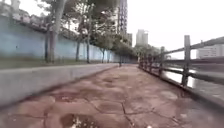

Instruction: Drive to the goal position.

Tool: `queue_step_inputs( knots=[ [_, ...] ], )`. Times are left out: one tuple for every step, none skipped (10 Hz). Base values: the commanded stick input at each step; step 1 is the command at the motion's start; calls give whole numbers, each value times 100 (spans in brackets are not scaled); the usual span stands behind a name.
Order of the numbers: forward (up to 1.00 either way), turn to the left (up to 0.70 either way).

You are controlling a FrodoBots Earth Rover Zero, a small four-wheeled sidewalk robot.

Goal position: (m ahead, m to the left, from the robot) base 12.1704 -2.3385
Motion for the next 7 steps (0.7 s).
queue_step_inputs(
  knots=[
    [100,5],
    [100,-15],
    [100,-33],
    [100,-33],
    [64,-57],
    [0,-100],
    [0,-73]
  ],
)
